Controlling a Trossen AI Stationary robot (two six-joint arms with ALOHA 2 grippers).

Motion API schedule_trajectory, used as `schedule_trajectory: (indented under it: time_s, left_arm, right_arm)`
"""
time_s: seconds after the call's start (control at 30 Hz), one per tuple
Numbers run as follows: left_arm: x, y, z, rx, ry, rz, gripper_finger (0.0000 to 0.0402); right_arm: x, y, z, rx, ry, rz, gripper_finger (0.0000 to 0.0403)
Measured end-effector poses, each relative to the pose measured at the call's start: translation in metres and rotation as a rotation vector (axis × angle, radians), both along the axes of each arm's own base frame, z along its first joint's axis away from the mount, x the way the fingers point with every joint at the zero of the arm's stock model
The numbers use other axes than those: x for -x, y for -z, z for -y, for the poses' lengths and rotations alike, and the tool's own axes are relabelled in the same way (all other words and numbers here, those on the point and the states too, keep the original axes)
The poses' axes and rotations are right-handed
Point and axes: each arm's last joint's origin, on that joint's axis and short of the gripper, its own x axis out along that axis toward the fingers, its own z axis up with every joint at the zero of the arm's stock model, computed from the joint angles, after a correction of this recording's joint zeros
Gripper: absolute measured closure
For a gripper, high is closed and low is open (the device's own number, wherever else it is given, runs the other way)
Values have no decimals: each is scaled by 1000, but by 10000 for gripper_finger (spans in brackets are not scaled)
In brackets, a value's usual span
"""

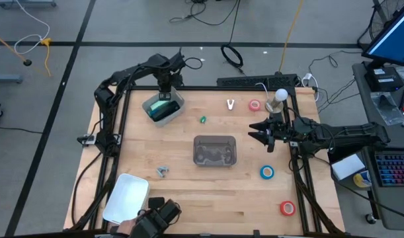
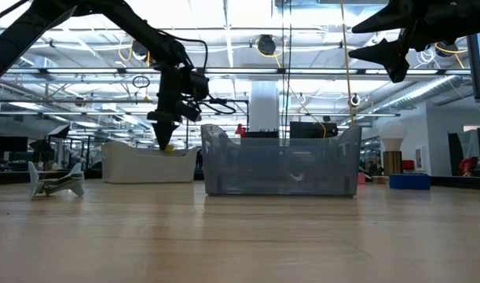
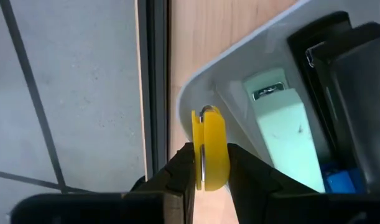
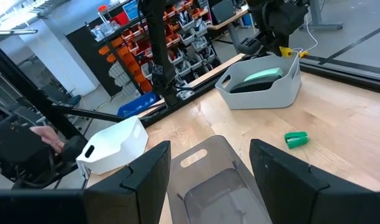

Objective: Pick and place Stapler, Stapler remover, tape
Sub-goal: Put the yellow stapler into the gray bin

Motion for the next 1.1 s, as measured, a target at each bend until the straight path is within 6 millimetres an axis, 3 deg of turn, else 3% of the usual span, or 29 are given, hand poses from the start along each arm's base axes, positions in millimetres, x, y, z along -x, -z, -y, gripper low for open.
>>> schedule_trajectory:
  time_s: [0.27, 0.47, 0.63, 0.87, 1.1]
  left_arm:
    - [-10, -4, 13, -17, -13, -6, 322]
    - [-5, -29, 23, -43, -20, 42, 331]
    - [-6, -33, 29, 28, -1, 101, 330]
    - [-20, -9, 30, 89, 77, 71, 330]
    - [-23, 7, 17, 75, 47, 77, 330]
  right_arm:
    - [0, 0, 0, -23, 5, 4, 191]
    - [0, 0, 0, -35, 6, 6, 191]
    - [0, 0, 0, -9, 6, 1, 191]
    - [0, 0, 1, 10, 23, -2, 190]
    - [0, 0, 1, -6, 24, 1, 190]
